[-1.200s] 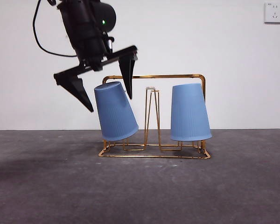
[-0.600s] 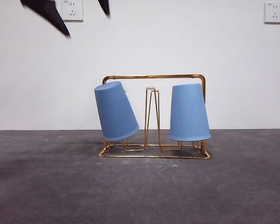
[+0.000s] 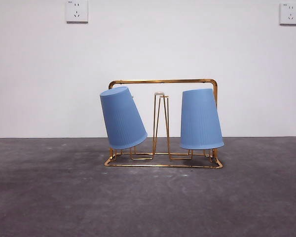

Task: Pick up cup 1,put cup 1 in the cup rack,pick up cup 2,put cup 2 in the cup rack

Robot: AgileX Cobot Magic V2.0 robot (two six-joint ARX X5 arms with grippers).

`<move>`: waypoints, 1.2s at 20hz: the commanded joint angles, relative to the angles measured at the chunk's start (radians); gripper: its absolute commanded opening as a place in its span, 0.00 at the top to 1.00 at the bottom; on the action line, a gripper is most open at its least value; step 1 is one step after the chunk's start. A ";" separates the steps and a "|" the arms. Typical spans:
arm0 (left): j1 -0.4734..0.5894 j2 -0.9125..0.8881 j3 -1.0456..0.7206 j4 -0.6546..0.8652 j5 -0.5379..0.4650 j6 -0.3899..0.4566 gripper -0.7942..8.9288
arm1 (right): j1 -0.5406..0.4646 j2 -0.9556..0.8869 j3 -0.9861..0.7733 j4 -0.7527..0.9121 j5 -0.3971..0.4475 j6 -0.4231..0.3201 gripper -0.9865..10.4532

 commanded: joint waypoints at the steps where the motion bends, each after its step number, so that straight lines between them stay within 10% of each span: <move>1: -0.003 -0.028 0.002 0.000 0.000 0.028 0.93 | 0.000 0.001 -0.009 -0.019 -0.002 0.034 0.77; 4: -0.003 -0.053 0.002 0.000 0.000 0.047 0.93 | 0.000 0.001 -0.009 -0.020 -0.002 0.039 0.92; 24: -0.002 -0.016 0.002 0.006 -0.002 0.078 0.92 | 0.000 0.001 -0.008 -0.019 0.002 0.037 0.91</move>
